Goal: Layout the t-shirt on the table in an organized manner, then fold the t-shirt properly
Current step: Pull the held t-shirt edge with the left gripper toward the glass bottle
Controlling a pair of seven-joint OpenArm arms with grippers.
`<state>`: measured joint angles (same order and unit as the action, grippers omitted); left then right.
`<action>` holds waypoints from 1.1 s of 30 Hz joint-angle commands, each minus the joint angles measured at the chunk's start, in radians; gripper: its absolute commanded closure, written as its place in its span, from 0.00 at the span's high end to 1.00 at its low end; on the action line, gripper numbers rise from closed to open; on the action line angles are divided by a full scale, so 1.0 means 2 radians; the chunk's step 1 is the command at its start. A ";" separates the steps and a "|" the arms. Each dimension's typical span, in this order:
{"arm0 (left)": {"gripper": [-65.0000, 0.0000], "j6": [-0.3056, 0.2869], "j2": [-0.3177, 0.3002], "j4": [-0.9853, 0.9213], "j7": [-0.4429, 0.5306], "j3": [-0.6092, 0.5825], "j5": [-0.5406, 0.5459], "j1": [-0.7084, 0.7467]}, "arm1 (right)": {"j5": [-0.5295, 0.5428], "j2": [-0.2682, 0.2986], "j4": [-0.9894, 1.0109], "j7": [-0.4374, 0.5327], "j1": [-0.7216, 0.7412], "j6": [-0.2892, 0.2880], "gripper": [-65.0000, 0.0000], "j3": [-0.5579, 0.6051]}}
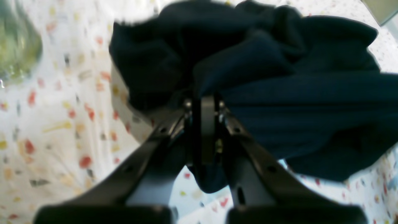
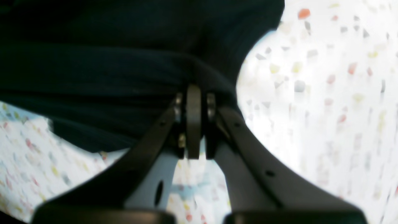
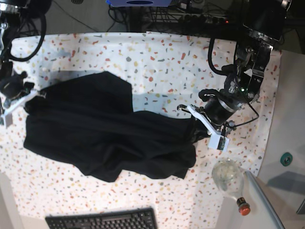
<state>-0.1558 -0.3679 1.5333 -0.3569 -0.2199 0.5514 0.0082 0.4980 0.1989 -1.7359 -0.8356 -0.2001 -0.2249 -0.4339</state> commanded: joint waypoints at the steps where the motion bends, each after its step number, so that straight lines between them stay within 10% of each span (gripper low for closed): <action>1: 0.00 0.012 -0.005 0.011 -0.002 0.008 -0.001 -0.010 | -0.005 0.019 -0.011 0.006 0.022 0.005 0.00 -0.007; 8: 0.00 0.012 0.059 -0.010 -0.116 0.001 -0.002 -0.077 | -0.007 0.042 0.041 -0.044 0.116 0.006 0.00 -0.004; 20: 0.00 0.010 0.154 -0.159 -0.120 -0.068 -0.138 -0.116 | -0.008 0.090 0.331 0.041 0.238 0.006 0.00 -0.003; 25: 0.02 0.009 0.146 -0.122 -0.122 -0.108 -0.137 -0.092 | -0.008 0.111 0.329 0.040 0.225 0.006 0.00 -0.005; 29: 0.44 0.009 0.107 -0.060 -0.119 -0.123 -0.138 -0.049 | -0.007 0.118 0.322 0.041 0.201 0.006 0.00 -0.007; 33: 0.43 0.009 0.071 0.023 -0.118 -0.069 -0.136 0.007 | -0.007 0.118 0.291 0.041 0.174 0.006 0.00 -0.007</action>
<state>-0.1452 -0.2264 1.5570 -0.6167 -0.3679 0.2779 0.0406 0.4713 0.4095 -1.1301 -0.7753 0.1284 -0.2092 -0.4408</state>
